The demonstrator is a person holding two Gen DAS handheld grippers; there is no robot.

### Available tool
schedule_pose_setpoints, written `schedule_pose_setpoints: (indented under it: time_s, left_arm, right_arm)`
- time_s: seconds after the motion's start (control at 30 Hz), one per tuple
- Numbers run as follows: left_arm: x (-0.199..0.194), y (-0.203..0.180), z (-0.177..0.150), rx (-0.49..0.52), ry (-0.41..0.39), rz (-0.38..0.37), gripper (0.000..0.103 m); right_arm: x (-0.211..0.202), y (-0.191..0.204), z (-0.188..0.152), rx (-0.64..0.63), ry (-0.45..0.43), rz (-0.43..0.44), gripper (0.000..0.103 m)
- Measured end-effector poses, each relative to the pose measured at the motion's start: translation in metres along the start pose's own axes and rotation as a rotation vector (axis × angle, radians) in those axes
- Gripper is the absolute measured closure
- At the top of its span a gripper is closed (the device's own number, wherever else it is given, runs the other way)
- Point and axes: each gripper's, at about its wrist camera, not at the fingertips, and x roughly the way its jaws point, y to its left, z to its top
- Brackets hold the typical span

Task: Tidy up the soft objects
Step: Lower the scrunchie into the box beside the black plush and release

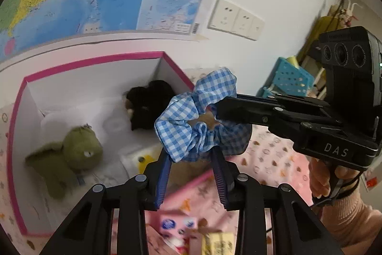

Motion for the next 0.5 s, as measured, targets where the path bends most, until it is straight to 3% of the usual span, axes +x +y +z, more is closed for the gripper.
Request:
schedule_pose_setpoints:
  time_s: [0.43,0.5]
  left_arm:
    - [0.049,0.035,0.03,-0.058,0.096,0.1,0.07]
    - [0.056,0.04,0.031,-0.08,0.113,0.112,0.064]
  right_arm:
    - [0.06,-0.032,0.016,0.024,0.104,-0.101,0.093]
    - [0.067,-0.036,0.016,0.033,0.115,-0.133,0.091]
